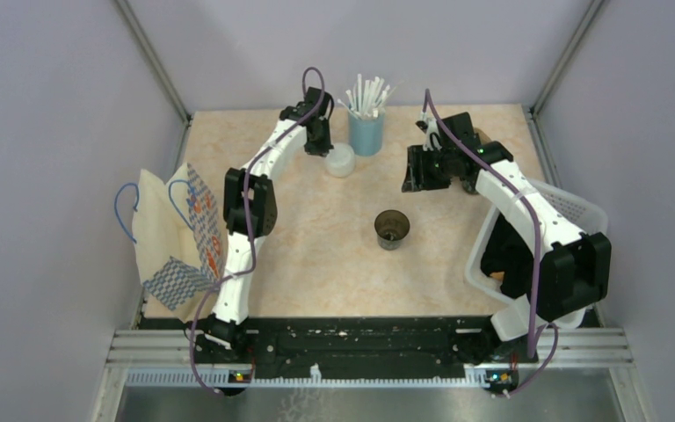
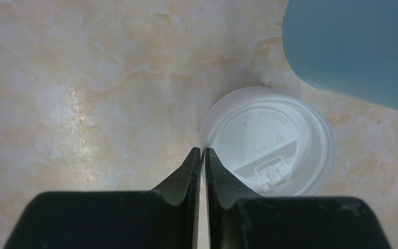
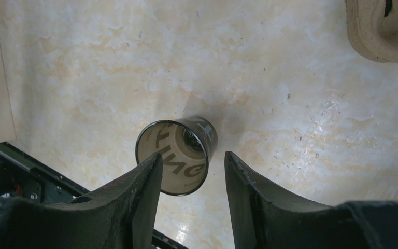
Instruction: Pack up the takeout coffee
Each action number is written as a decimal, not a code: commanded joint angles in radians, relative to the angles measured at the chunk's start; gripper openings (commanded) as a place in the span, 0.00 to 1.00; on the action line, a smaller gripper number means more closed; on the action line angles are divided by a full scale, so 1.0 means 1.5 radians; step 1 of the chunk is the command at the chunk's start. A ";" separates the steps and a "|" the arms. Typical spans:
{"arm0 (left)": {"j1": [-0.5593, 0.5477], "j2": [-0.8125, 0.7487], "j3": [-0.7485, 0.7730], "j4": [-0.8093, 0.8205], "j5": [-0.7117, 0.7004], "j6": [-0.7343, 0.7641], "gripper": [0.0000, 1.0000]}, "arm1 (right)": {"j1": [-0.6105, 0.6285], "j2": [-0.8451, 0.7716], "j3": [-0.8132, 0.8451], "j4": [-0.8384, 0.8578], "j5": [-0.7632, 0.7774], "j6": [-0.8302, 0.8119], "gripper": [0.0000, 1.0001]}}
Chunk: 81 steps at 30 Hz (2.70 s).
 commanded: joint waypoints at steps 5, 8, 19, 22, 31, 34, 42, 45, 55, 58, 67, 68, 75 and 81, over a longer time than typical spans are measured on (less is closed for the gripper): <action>-0.006 -0.032 0.024 0.010 -0.017 0.013 0.08 | -0.002 -0.008 0.009 0.021 -0.011 0.000 0.48; -0.006 -0.036 0.024 0.008 -0.018 0.012 0.02 | -0.003 -0.008 0.009 0.021 -0.011 0.000 0.48; 0.002 -0.057 0.024 -0.011 0.012 -0.030 0.00 | -0.002 -0.011 0.007 0.022 -0.013 0.000 0.48; 0.016 -0.062 0.024 -0.015 0.043 -0.059 0.00 | -0.003 -0.013 0.006 0.022 -0.013 0.000 0.48; 0.031 -0.062 0.022 -0.021 0.097 -0.095 0.04 | -0.003 -0.019 0.001 0.024 -0.014 0.000 0.48; 0.030 -0.057 0.022 -0.017 0.104 -0.096 0.07 | -0.002 -0.023 -0.002 0.025 -0.012 -0.001 0.48; 0.027 -0.075 0.020 -0.015 0.085 -0.065 0.17 | -0.003 -0.030 -0.007 0.025 -0.009 -0.002 0.48; 0.025 -0.091 0.012 -0.014 0.073 -0.043 0.17 | -0.003 -0.030 -0.007 0.025 -0.010 -0.002 0.48; -0.051 -0.111 -0.011 0.076 0.106 0.067 0.43 | -0.002 -0.028 -0.007 0.027 -0.014 0.000 0.48; -0.059 -0.082 0.009 0.073 0.123 0.068 0.43 | -0.003 -0.028 -0.006 0.025 -0.012 0.000 0.48; -0.062 -0.034 0.025 0.086 0.144 0.081 0.43 | -0.003 -0.028 -0.005 0.022 -0.008 -0.002 0.48; -0.062 -0.029 0.026 0.083 0.144 0.083 0.43 | -0.003 -0.028 -0.005 0.022 -0.008 -0.002 0.48; -0.062 -0.010 0.028 0.079 0.154 0.081 0.42 | -0.003 -0.025 -0.002 0.022 -0.006 -0.002 0.48; -0.062 0.002 0.034 0.083 0.158 0.078 0.36 | -0.003 -0.023 -0.003 0.022 -0.008 -0.002 0.48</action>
